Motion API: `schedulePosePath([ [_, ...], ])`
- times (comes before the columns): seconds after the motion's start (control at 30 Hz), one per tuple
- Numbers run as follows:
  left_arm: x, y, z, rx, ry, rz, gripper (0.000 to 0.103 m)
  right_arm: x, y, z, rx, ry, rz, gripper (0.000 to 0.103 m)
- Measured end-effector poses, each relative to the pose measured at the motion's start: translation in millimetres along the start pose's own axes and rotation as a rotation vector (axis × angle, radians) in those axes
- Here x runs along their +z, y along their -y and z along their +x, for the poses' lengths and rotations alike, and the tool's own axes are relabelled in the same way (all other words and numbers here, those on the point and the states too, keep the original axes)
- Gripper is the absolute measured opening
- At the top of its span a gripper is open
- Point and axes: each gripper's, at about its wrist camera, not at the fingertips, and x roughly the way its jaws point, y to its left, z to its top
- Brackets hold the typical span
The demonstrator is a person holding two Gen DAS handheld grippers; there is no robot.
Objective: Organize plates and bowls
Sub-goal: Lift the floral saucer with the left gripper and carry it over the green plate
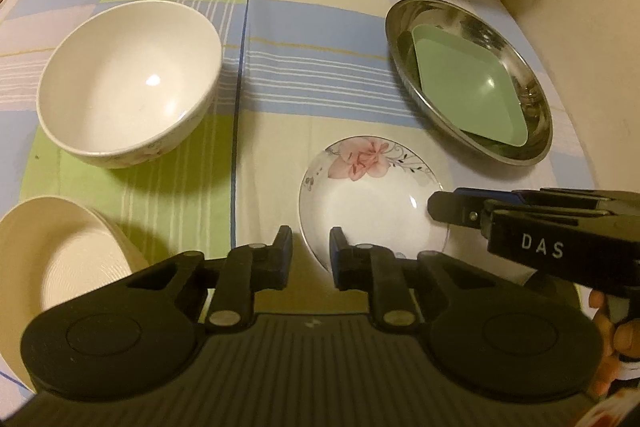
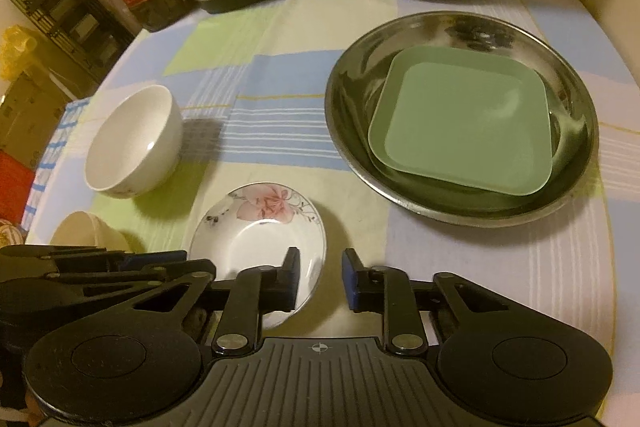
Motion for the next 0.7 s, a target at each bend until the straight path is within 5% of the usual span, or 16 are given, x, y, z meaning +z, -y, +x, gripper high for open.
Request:
schedulePosePath([
  [0.2, 7.3, 0.6, 6.2, 0.007, 0.000, 0.033, 0.009, 2.7, 2.4, 5.5, 0.004, -0.021, 0.024, 0.004],
  [0.7, 22.3, -7.8, 16.6, -0.028, -0.027, 0.039, 0.009, 3.5, -0.6, 5.9, -0.010, -0.073, 0.116, 0.005],
])
